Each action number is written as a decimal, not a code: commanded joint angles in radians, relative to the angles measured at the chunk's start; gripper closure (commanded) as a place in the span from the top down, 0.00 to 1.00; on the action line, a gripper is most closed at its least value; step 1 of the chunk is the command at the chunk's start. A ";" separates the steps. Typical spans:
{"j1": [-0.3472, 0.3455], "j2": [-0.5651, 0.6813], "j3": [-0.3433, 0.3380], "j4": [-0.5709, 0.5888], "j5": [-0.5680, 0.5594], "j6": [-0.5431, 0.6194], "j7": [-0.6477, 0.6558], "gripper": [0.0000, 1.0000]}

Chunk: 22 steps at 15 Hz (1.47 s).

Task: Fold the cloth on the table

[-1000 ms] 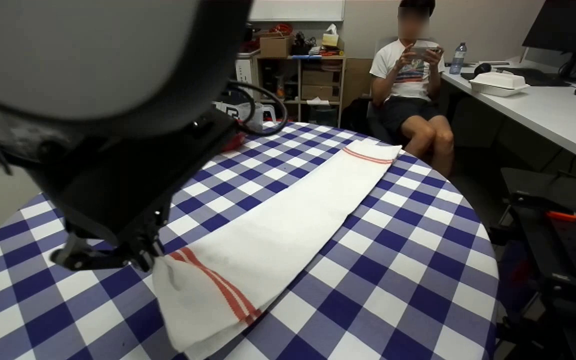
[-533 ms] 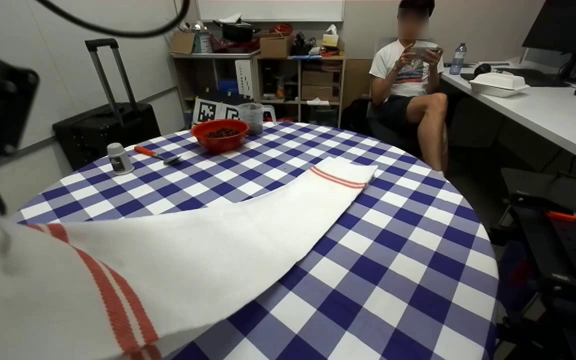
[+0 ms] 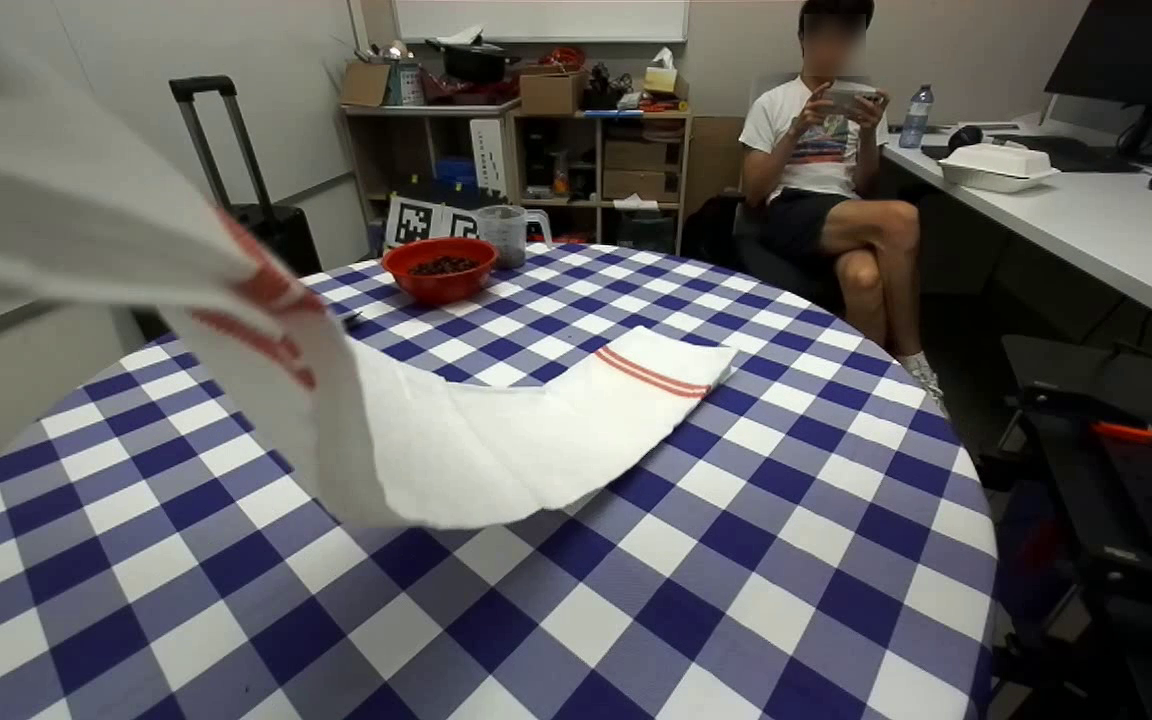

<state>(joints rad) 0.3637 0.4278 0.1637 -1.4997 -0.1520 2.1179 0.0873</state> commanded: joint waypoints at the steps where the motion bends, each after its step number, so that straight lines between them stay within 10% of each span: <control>1: -0.046 -0.071 0.002 -0.004 -0.033 -0.089 -0.134 0.04; 22: -0.329 -0.426 -0.131 -0.358 -0.293 -0.193 -0.538 0.04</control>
<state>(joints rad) 0.0429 0.0398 0.0400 -1.7759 -0.3819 1.9111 -0.4085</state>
